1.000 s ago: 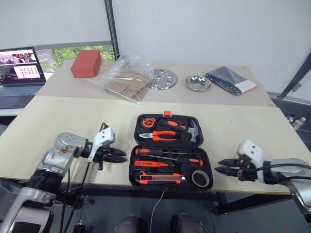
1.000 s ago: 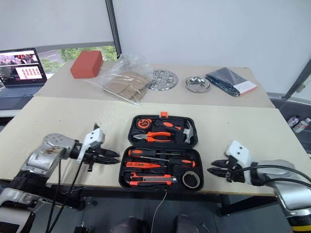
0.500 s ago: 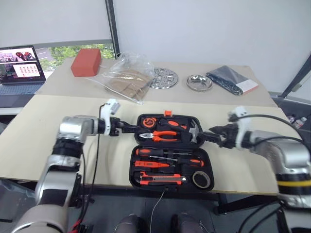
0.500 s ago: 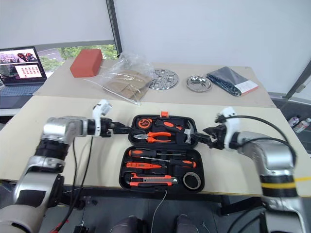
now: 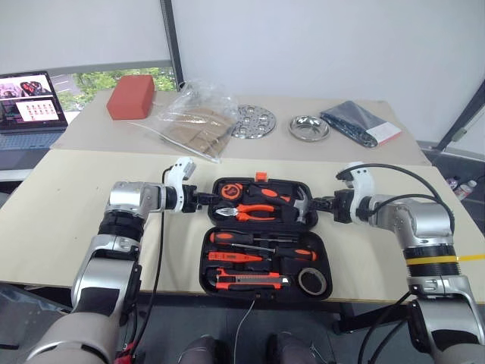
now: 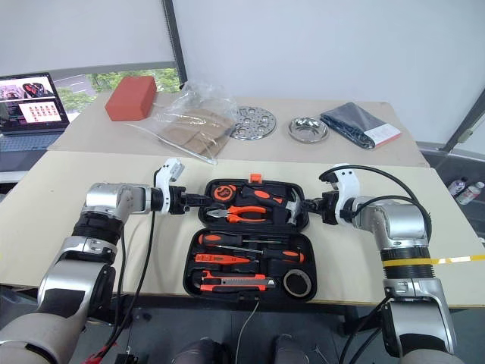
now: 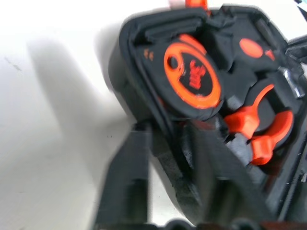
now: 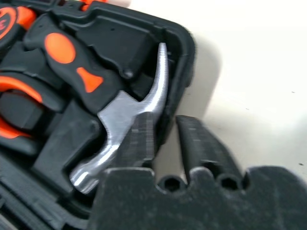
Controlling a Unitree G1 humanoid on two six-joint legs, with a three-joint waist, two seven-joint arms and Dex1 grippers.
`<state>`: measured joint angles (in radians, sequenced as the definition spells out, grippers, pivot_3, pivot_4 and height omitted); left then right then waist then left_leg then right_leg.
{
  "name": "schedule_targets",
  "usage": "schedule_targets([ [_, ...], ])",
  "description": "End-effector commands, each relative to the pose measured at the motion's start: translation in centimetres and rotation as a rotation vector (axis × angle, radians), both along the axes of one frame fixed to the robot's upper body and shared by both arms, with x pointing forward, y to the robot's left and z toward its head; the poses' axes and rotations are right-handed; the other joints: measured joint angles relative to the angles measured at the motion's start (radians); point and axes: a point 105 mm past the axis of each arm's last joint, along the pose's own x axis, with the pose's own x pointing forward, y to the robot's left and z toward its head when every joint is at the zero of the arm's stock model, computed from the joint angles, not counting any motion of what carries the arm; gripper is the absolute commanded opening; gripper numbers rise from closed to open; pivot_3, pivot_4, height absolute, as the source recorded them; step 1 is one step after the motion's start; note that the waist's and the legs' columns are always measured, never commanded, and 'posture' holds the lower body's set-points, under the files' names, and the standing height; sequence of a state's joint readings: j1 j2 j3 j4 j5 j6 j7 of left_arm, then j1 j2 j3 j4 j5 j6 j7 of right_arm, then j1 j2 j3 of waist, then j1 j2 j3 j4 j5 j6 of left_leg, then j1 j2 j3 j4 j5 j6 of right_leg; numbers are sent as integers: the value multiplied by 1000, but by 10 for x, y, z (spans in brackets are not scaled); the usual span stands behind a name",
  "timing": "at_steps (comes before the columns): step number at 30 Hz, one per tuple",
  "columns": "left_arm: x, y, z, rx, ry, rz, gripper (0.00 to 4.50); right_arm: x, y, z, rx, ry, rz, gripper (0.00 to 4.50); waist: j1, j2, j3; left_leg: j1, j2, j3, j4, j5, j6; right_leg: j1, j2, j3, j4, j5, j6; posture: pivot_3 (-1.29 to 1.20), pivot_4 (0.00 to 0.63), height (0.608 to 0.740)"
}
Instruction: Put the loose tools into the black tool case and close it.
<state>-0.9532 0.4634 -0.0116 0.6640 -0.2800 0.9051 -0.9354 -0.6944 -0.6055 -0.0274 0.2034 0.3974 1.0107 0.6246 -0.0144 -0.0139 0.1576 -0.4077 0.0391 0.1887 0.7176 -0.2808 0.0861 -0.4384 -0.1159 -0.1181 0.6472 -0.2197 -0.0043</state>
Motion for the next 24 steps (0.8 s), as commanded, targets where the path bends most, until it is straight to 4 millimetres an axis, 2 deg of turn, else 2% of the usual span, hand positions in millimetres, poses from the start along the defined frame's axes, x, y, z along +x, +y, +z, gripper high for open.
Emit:
schedule_targets([
  [1, -8, -6, -7, 11, 2, -49, 44, 2, 6, 17, -17, -70, 23, 0, -1, 0, 0, 2, 0, 0, -1, 0, 0, 1, 0, 1, 0, 0, 0, 0, 150, 736],
  [3, -9, -7, -6, 10, -16, -60, 44, 4, 10, 24, -16, -107, 31, 0, -2, 0, 0, 2, 0, 0, -1, 0, -1, 0, 0, 1, 0, 0, 0, 0, 150, 736],
  [7, -4, -12, 8, 53, -201, -110, 44, 18, 17, 62, -5, -334, -4, 0, -6, 0, 0, 3, 0, 2, -2, 1, -2, 0, 0, 3, 1, 0, -1, 0, 150, 736],
  [10, 7, -19, 38, 17, -391, -96, 44, 22, 20, 89, 31, -465, -41, 0, -2, 0, 0, 1, 0, 3, -3, 3, -5, -2, 0, 3, 1, 2, -2, 0, 150, 736],
  [13, 10, -25, 65, -10, -539, -107, 44, 21, 21, 101, -30, -579, -42, 0, 1, 0, 0, -3, 0, 3, -3, 4, -6, -6, -1, 3, 1, 4, -4, 0, 150, 736],
  [15, 9, -29, 80, -21, -640, -129, 44, 19, 22, 101, -76, -633, -32, 0, 2, 0, 0, -5, 0, 4, -3, 5, -3, -8, 0, 3, 1, 4, -3, 0, 150, 736],
  [17, 6, -32, 84, -8, -697, -164, 44, 15, 21, 93, -136, -666, -13, 0, 2, 0, 0, -8, -1, 4, -3, 5, -3, -13, 0, 3, 2, 4, -3, 0, 150, 736],
  [24, -10, -30, 70, 99, -849, -252, 44, -4, 9, 69, -260, -783, -23, 0, -6, 0, 0, -13, -3, 4, -10, 6, -2, -18, 2, 1, 1, 2, -1, 0, 150, 736],
])
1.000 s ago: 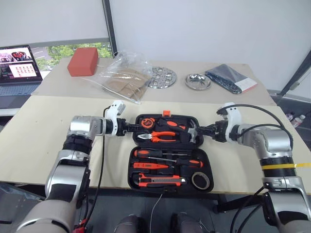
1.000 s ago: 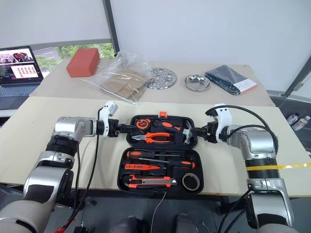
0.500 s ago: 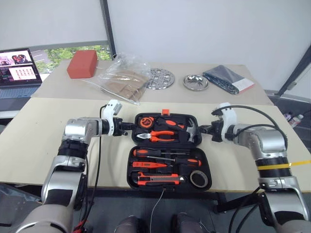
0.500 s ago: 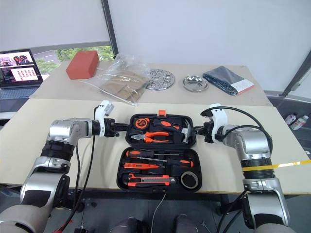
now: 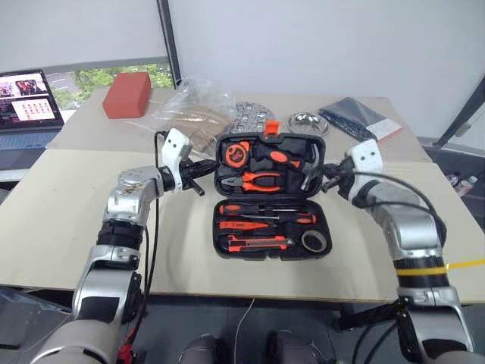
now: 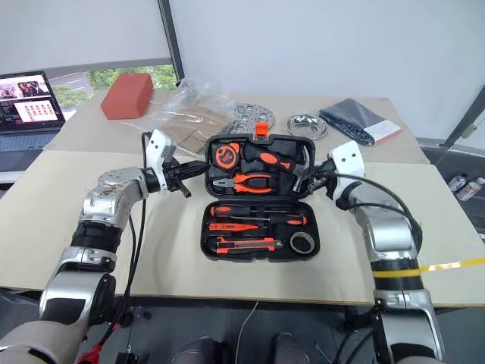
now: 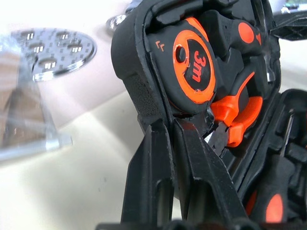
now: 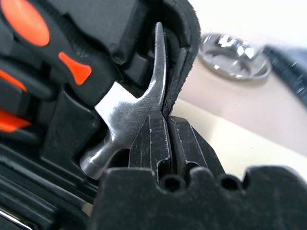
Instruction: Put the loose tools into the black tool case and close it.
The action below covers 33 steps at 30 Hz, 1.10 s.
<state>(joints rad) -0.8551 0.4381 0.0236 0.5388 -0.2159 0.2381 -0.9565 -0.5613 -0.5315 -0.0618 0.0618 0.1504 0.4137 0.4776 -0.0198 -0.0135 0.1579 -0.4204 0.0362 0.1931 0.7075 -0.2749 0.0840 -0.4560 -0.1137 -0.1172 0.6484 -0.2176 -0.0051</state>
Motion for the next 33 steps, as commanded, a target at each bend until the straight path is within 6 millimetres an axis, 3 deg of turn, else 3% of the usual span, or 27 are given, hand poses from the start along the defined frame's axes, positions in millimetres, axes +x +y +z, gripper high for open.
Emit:
schedule_targets([
  [1, -19, -20, 15, 66, -182, -123, 44, -15, 9, 17, -57, -169, 45, 0, 0, 0, 0, 0, 0, 0, -1, 0, 0, 0, 0, 0, -1, 0, 0, 0, 150, 736],
  [7, -48, -2, 5, 47, -225, -60, 44, -52, -3, 6, -134, -274, 42, 0, 3, 0, 0, 1, 0, -1, -2, 0, 0, 2, -1, 1, -1, -1, 1, 0, 150, 736],
  [8, -56, 4, 1, 32, -205, -38, 12, -63, -4, 4, -154, -281, 50, 341, 4, 0, 0, 2, 0, -1, -2, 0, 0, 2, -1, 1, -1, -1, 1, 0, 150, 736],
  [11, -84, 26, -10, 27, -123, 17, 1048, -99, -12, -3, -178, -245, 72, 1349, 4, 0, 0, 7, 0, -1, -2, 0, 0, 6, -1, 4, -4, -2, 2, 0, 150, 736],
  [13, -106, 47, -15, 6, 34, 37, 1827, -124, -21, -1, -167, -173, 90, 1976, 3, 0, 0, 9, 1, -1, -3, 0, 0, 6, -1, 7, -3, -4, 2, 0, 150, 736],
  [15, -137, 75, -23, 5, 254, 2, 2540, -156, -22, -8, -92, 22, 201, 2680, 1, -1, 1, 11, 3, -1, -3, 1, -1, 7, 0, 11, -1, -6, 6, 0, 150, 736],
  [16, -149, 92, -27, 16, 355, 10, 2910, -177, -19, -16, -58, 140, 286, 2698, 1, 0, 1, 13, 3, -1, -2, 1, -2, 10, 0, 11, -1, -7, 8, 0, 150, 736],
  [18, -159, 116, -31, 40, 453, 30, 2910, -211, -13, -29, -26, 338, 413, 2698, 6, -1, 1, 22, 7, -2, -5, 0, -3, 17, 0, 12, -3, -8, 6, 0, 150, 736],
  [19, -145, 127, -35, 84, 427, 73, 2910, -225, -8, -41, -46, 427, 479, 2698, 15, -1, 0, 31, 8, -3, -7, -6, -13, 22, 0, 12, -6, -10, 4, 0, 150, 736],
  [20, -135, 133, -37, 121, 402, 98, 2910, -234, -4, -48, -59, 480, 520, 2698, 23, 2, -1, 37, 10, -4, -9, -12, -11, 27, -1, 12, -9, -12, 1, 0, 150, 736],
  [22, -93, 133, -38, 181, 278, 166, 2325, -230, -5, -63, -94, 529, 508, 2140, 49, 6, -5, 44, 9, -4, -13, -14, -8, 33, -3, 14, -14, -15, -4, 0, 150, 736],
  [25, -37, 86, -29, 191, 145, 90, 1570, -205, -3, -76, -162, 506, 496, 1381, 61, 2, -7, 36, 9, -4, -14, -12, -10, 30, -4, 16, -23, -13, -4, 0, 150, 736],
  [27, -20, 61, -28, 219, 106, 27, 748, -191, 1, -77, -173, 483, 493, 540, 62, -2, -9, 32, 7, -2, -9, -9, -8, 29, -4, 14, -23, 4, -3, 0, 150, 736],
  [29, -7, 36, -26, 238, 67, -38, 85, -179, 7, -80, -215, 462, 517, 0, 56, -6, -11, 21, 5, 2, -7, -6, -10, 21, -1, 15, -22, 11, -8, 0, 150, 736],
  [33, 7, -6, -27, 298, 19, -150, 31, -158, 20, -87, -281, 436, 559, 0, 29, -7, -12, 10, 1, 2, -5, 1, 3, 12, 5, 10, -18, 6, 0, 0, 150, 736],
])
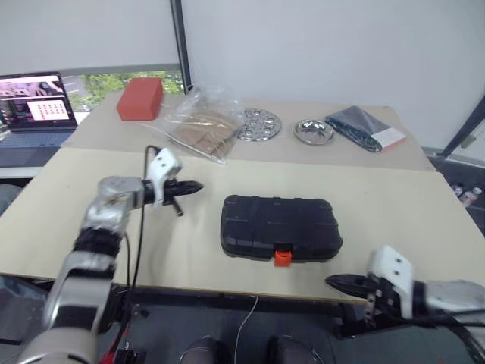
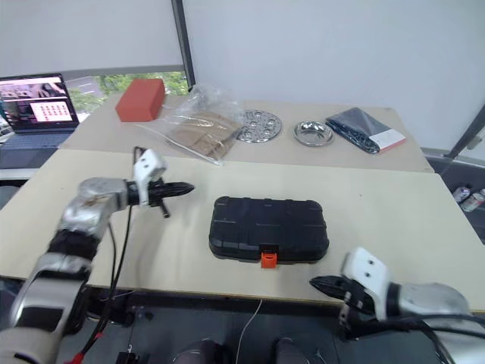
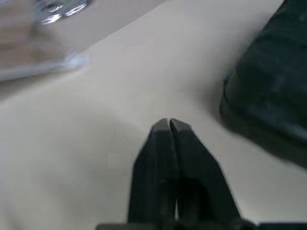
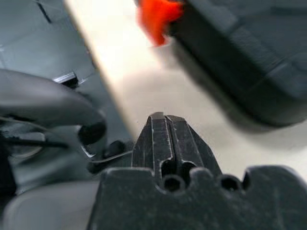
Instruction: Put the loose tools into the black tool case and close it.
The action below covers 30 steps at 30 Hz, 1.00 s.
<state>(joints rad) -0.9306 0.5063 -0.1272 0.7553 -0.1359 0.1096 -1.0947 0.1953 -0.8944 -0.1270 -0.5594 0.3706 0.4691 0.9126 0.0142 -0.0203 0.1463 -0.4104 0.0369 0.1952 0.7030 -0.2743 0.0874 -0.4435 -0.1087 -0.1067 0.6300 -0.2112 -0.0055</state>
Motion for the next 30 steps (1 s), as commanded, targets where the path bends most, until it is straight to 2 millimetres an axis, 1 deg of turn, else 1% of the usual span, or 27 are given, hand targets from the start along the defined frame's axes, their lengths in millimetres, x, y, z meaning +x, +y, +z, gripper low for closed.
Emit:
schedule_targets([
  [1, 7, -19, 0, 81, -54, -81, 31, 13, 10, -6, -50, -33, 53, 0, -10, 0, 0, 0, -1, 0, -2, 0, 0, 0, 1, -1, 1, -2, 0, 0, 150, 736],
  [2, 8, -23, -1, 92, -55, -102, 31, 15, 11, -8, -59, -34, 63, 0, -13, 0, 0, 1, -3, -1, -5, -1, -1, 1, 2, -4, 2, -4, 0, 0, 150, 736],
  [5, -9, -38, -17, 170, -2, -294, 31, 41, 9, -6, -78, -97, -18, 0, -22, 0, 0, 2, -3, -2, -8, -2, -4, 2, 2, -7, 1, -10, 0, 0, 150, 736],
  [8, -35, -38, -31, 231, 113, -497, 31, 66, -6, 3, -99, -186, -131, 0, -29, -1, 1, 2, -2, -3, -7, -2, -4, 3, 1, -8, 0, -12, 1, 0, 150, 736],
  [9, -42, -37, -33, 237, 143, -541, 31, 73, -12, 7, -97, -209, -177, 0, -29, -1, 1, 2, -3, -3, -6, -2, -4, 3, -2, -8, 1, -12, 2, 0, 150, 736],
  [11, -51, -37, -30, 205, 161, -591, 31, 79, -25, 11, -76, -218, -262, 0, -29, -1, 1, 3, -2, -4, -4, -2, -4, 4, -4, -7, 2, -13, 3, 0, 150, 736],
  [12, -52, -38, -27, 181, 157, -595, 31, 77, -29, 11, -62, -208, -279, 0, -28, -1, 1, 3, -3, -4, -3, -2, -4, 4, -5, -7, 3, -14, 5, 0, 150, 736],
  [14, -47, -38, -13, 113, 126, -543, 31, 65, -28, 14, -13, -173, -257, 0, -22, -1, 1, 3, -2, -6, 2, -2, -3, 4, -6, -5, 7, -13, 5, 0, 150, 736],
  [16, -41, -38, 8, 2, 134, -482, 31, 49, -23, 21, 53, -134, -220, 0, -15, -1, 2, 1, -2, -9, 7, -2, -2, 3, -7, -6, 12, -12, 3, 0, 150, 736],
  [17, -41, -40, 18, -55, 151, -476, 31, 41, -19, 26, 94, -118, -200, 0, -13, -1, 2, 0, -1, -11, 10, -2, -2, 4, -6, -7, 13, -12, 2, 0, 150, 736],
  [18, -45, -45, 29, -108, 170, -490, 31, 34, -15, 33, 147, -105, -191, 0, -13, -1, 2, -1, -1, -13, 11, -2, -1, 4, -6, -7, 14, -12, 2, 0, 150, 736],
  [20, -52, -54, 40, -153, 194, -515, 31, 28, -10, 41, 198, -94, -188, 0, -14, -1, 1, -1, -1, -14, 12, -3, 0, 4, -7, -7, 15, -12, 2, 0, 150, 736],
  [22, -65, -70, 34, -131, 200, -565, 31, 25, -5, 41, 212, -78, -190, 0, -14, -1, 1, 0, -1, -15, 13, -3, 1, 6, -7, -7, 16, -12, 3, 0, 150, 736],
  [23, -71, -79, 24, -85, 197, -589, 31, 25, -3, 38, 206, -68, -185, 0, -14, -1, 1, 1, -1, -15, 14, -3, 1, 7, -7, -6, 16, -12, 3, 0, 150, 736],
  [24, -76, -85, 17, -53, 194, -604, 31, 25, -1, 36, 201, -60, -182, 0, -14, 0, 1, 2, -1, -15, 14, -4, 2, 8, -7, -6, 16, -12, 3, 0, 150, 736],
  [25, -78, -90, 4, -2, 188, -609, 31, 27, 0, 33, 197, -57, -185, 0, -13, 0, 1, 4, -1, -15, 14, -4, 2, 10, -7, -6, 16, -12, 3, 0, 150, 736],
  [27, -81, -94, -13, 70, 177, -618, 31, 30, 1, 31, 195, -51, -198, 0, -14, 0, 1, 5, -1, -15, 13, -4, 2, 11, -7, -4, 16, -12, 3, 0, 150, 736],
  [28, -82, -94, -17, 91, 173, -620, 31, 32, 1, 30, 195, -49, -202, 0, -15, 0, 1, 5, -1, -15, 13, -4, 2, 10, -6, -4, 16, -12, 3, 0, 150, 736],
  [30, -80, -95, -34, 172, 141, -614, 31, 32, 0, 23, 162, -25, -202, 0, -14, 0, 0, 3, -1, -15, 14, -4, 2, 8, -6, -4, 16, -12, 2, 0, 150, 736],
])
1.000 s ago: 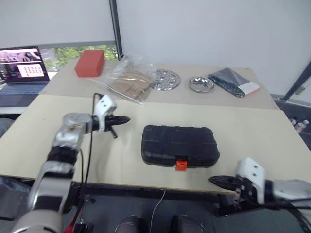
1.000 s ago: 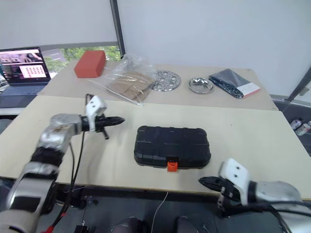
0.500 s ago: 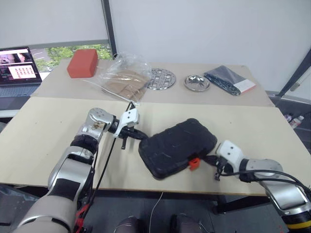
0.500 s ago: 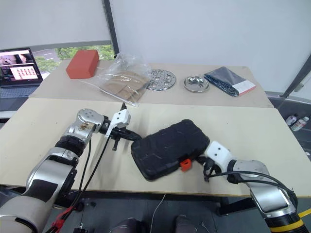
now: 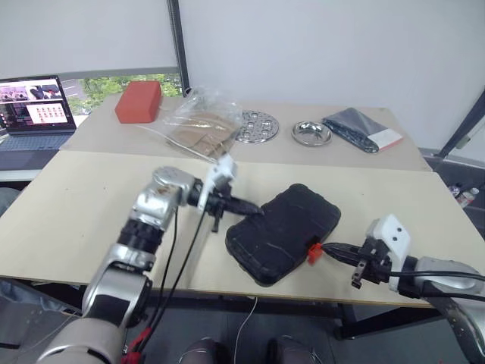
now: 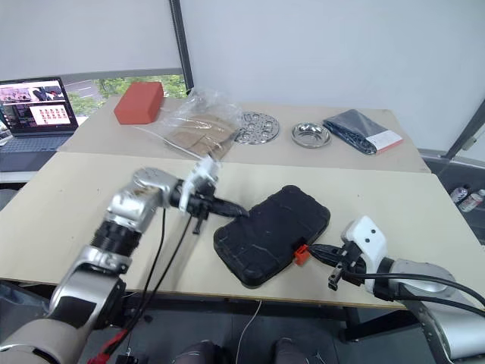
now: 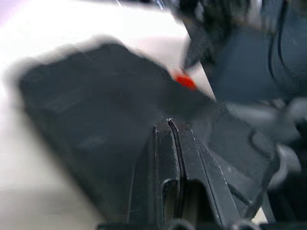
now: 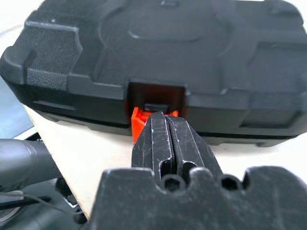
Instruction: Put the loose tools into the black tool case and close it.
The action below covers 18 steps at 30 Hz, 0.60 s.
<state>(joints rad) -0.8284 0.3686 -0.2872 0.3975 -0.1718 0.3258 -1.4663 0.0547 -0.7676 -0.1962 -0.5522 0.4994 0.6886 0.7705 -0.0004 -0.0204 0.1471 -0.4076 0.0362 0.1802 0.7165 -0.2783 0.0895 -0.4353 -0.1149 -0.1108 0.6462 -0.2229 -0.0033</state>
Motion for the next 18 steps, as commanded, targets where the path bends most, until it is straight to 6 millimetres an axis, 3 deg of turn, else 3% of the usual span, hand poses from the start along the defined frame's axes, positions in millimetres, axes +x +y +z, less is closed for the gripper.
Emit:
schedule_targets([
  [1, 5, -2, -19, 134, -143, -12, 31, 0, -1, -3, -50, 9, 5, 0, 3, 1, -1, 1, 0, 0, 0, 0, 0, 1, 0, 0, 0, 0, 0, 0, 150, 736],
  [8, 9, -4, -24, 146, -191, -24, 31, -14, -9, -10, -64, 48, -8, 0, 13, 3, -3, 4, 0, -3, 0, -2, 4, 7, -3, 0, -4, 0, 0, 0, 150, 736],
  [18, 7, -13, -23, 157, -246, -90, 31, 0, -3, -39, -39, 69, -112, 0, 13, 3, -3, 4, -1, -8, 0, -3, 4, 10, -6, -9, -5, 0, 1, 0, 150, 736],
])
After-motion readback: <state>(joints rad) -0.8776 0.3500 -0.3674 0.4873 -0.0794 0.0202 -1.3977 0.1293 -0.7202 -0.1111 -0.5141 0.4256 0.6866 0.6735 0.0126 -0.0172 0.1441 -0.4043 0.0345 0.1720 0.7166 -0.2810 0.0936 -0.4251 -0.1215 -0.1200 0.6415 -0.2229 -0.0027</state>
